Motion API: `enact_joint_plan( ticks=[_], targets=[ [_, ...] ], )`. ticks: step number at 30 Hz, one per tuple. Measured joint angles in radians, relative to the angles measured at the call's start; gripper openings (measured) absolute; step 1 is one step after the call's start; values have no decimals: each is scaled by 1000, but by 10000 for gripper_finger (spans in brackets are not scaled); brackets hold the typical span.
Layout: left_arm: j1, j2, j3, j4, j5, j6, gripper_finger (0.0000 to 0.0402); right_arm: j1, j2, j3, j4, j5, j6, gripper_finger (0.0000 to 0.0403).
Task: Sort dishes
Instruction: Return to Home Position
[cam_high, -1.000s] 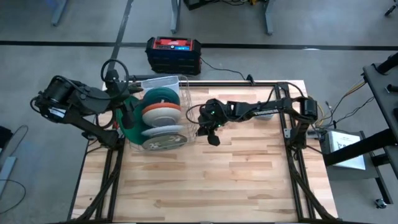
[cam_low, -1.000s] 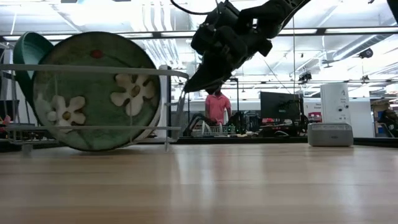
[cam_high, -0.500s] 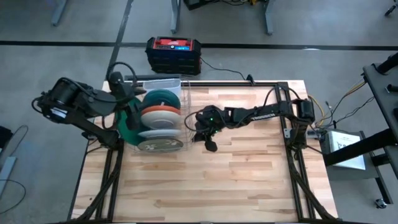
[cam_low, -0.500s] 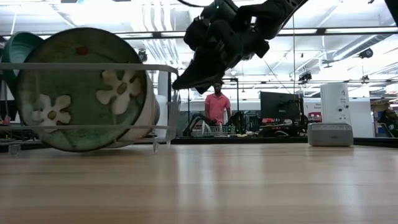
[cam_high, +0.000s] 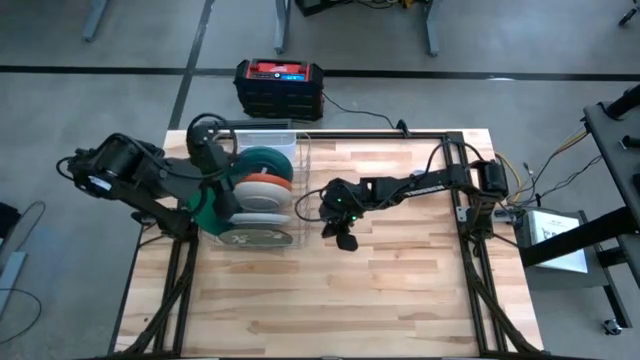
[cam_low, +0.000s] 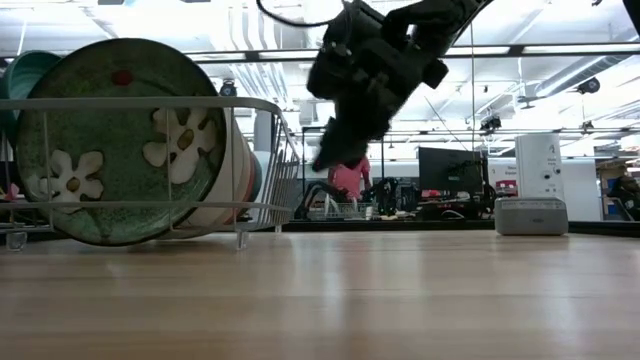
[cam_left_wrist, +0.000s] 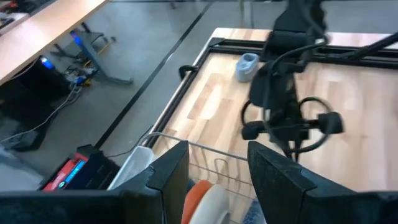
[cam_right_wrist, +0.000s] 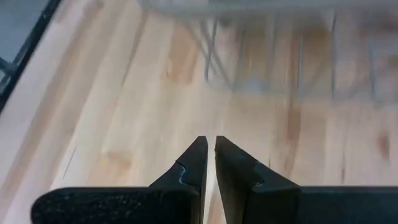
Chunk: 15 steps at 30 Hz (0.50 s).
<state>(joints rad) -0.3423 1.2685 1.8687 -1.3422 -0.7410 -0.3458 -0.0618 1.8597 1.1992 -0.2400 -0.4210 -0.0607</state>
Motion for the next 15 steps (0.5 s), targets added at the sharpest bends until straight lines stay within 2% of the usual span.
enact_joint_plan(
  ticks=[3,6,9,11,13,15],
  targets=[
    [-62,-8,-12,10,-2,9,155,0,-1,-10,-97,1,5,18],
    [-181,-31,-115,108,-22,68,155,6,-25,-61,-114,4,2,9],
    [-292,-63,-299,376,-62,196,155,18,-87,-154,-7,6,5,2],
    [-337,-83,-430,633,-55,338,155,28,-148,-228,111,6,12,2],
    [-344,-89,-546,883,-6,499,154,34,-225,-291,242,21,11,2],
    [-333,-81,-640,1035,69,628,154,42,-314,-341,341,52,-6,2]
  ],
)
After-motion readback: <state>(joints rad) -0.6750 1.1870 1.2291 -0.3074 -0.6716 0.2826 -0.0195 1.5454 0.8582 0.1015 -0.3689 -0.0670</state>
